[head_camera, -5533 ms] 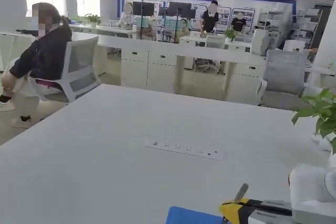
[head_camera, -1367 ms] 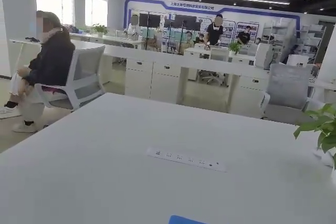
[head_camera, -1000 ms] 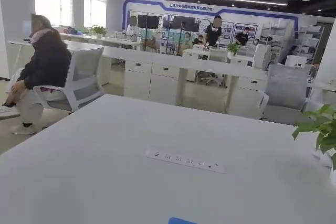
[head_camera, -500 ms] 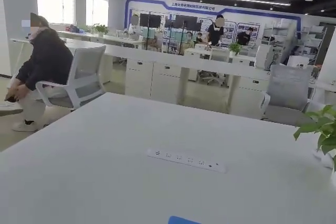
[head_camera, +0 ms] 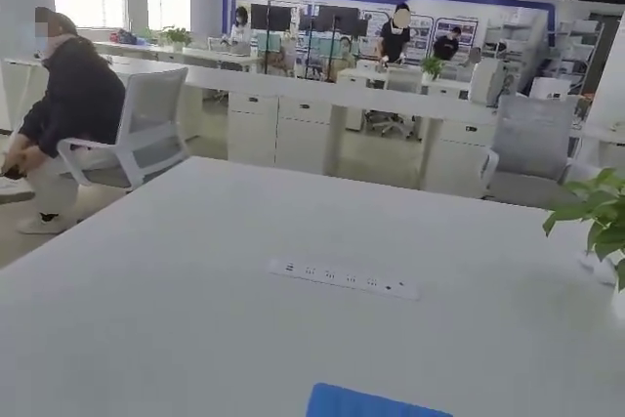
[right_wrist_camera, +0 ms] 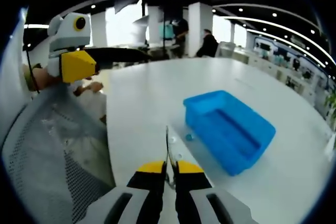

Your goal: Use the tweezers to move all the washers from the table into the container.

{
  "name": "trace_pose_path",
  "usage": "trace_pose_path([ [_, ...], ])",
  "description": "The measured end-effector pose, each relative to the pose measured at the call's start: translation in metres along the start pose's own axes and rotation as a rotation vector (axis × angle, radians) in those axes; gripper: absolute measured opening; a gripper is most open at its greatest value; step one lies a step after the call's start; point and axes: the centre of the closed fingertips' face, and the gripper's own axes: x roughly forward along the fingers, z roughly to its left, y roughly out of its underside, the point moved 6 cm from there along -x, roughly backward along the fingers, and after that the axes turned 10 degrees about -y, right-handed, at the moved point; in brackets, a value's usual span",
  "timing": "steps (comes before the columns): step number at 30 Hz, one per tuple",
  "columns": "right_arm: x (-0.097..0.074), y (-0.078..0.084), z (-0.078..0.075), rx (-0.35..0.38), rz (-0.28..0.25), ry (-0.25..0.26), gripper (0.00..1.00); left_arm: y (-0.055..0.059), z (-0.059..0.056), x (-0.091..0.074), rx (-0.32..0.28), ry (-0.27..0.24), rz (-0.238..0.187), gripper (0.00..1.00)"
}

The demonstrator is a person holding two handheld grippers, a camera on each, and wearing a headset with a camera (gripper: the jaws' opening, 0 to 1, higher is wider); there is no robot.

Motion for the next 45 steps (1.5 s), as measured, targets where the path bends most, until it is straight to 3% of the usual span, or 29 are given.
trace_pose_path([
  [6,0.000,0.000,0.000,-0.028,0.006,0.012,0.03,0.002,-0.002,0.000,0.022,0.011,0.013,0.85],
  [16,-0.003,0.001,-0.006,0.103,-0.057,0.019,0.02,0.004,-0.004,0.001,0.026,0.023,0.027,0.84],
  [21,-0.006,-0.004,-0.006,0.091,-0.053,0.025,0.02,0.005,0.000,0.001,0.025,-0.012,0.030,0.84],
  [25,-0.009,-0.015,-0.007,0.096,-0.079,0.027,0.03,0.005,0.005,0.000,0.035,-0.051,0.032,0.85],
  [39,-0.022,-0.061,-0.019,0.048,-0.143,0.041,0.03,0.004,0.005,-0.001,0.021,-0.038,0.021,0.85],
  [45,-0.026,-0.073,-0.024,0.060,-0.173,0.056,0.03,0.004,0.005,0.000,0.023,-0.037,0.021,0.85],
])
